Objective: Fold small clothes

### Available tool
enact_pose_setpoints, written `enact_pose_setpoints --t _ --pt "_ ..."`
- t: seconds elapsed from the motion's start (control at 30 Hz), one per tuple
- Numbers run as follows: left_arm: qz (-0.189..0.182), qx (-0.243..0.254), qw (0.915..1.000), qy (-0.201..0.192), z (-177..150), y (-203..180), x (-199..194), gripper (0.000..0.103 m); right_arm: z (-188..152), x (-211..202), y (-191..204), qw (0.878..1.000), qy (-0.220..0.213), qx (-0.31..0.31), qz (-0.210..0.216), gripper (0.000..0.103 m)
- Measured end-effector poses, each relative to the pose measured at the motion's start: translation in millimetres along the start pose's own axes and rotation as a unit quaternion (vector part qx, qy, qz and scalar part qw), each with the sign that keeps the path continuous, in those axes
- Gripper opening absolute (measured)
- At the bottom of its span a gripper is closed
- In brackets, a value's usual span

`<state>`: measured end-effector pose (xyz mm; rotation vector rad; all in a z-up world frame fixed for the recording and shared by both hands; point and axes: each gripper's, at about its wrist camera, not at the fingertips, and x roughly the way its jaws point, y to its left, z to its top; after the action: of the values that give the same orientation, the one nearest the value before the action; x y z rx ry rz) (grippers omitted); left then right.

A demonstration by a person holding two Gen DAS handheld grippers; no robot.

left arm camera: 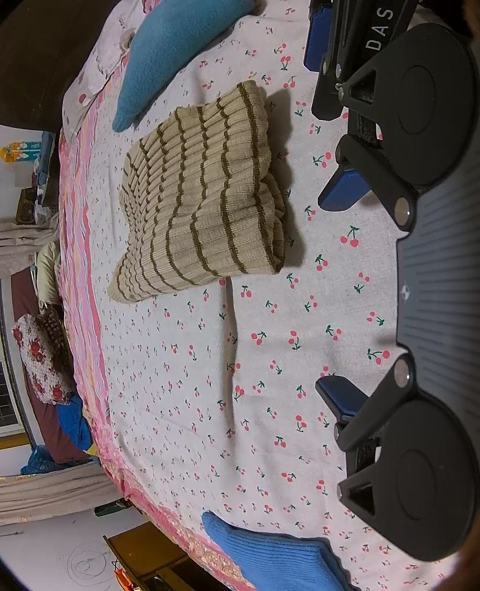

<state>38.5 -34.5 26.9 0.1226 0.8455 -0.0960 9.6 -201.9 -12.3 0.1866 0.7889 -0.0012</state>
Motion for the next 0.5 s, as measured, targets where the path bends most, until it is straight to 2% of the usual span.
enact_pose_setpoints --t 0.5 --pt "0.000 -0.001 1.0000 -0.002 -0.2 -0.2 -1.6 0.097 -0.8 0.7 1.3 1.000 0.001 0.000 0.001 0.048"
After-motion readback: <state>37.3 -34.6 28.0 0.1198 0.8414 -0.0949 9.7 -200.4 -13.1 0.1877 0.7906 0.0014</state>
